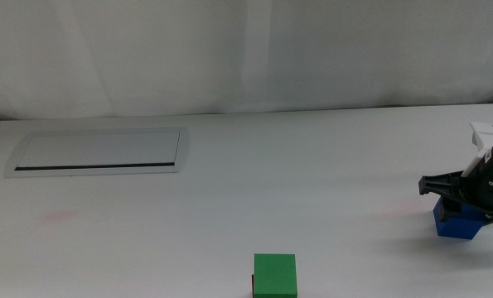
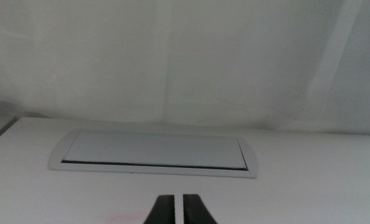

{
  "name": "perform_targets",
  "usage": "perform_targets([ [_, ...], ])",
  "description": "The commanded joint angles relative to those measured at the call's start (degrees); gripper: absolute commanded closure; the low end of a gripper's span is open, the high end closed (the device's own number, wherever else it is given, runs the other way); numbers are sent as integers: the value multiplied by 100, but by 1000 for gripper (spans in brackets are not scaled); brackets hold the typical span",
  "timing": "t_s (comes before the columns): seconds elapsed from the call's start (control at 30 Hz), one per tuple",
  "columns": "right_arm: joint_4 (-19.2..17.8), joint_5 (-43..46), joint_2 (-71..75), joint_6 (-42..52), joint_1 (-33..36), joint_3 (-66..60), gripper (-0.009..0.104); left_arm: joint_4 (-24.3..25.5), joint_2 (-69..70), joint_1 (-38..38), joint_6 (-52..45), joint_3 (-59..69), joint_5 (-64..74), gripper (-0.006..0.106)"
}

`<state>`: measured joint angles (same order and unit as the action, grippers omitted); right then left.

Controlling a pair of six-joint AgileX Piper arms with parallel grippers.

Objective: Stack red cubes first, then green, then blue cubes in a specific spot.

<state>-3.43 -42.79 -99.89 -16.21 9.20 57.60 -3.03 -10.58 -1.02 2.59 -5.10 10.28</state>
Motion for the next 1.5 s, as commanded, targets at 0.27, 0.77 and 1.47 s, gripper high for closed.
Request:
perform_targets([
  [0.27,-58,-202,95,167,-7,165,98,-79,40,-18,45,22,-69,103],
  [0.77,-334,-2557,1237,-987,1766,2572,98,-79,40,-18,45,22,-69,103],
  [1.47,-391,-3265,435,-2852,4716,3081,98,-79,82,-18,45,22,-69,103],
])
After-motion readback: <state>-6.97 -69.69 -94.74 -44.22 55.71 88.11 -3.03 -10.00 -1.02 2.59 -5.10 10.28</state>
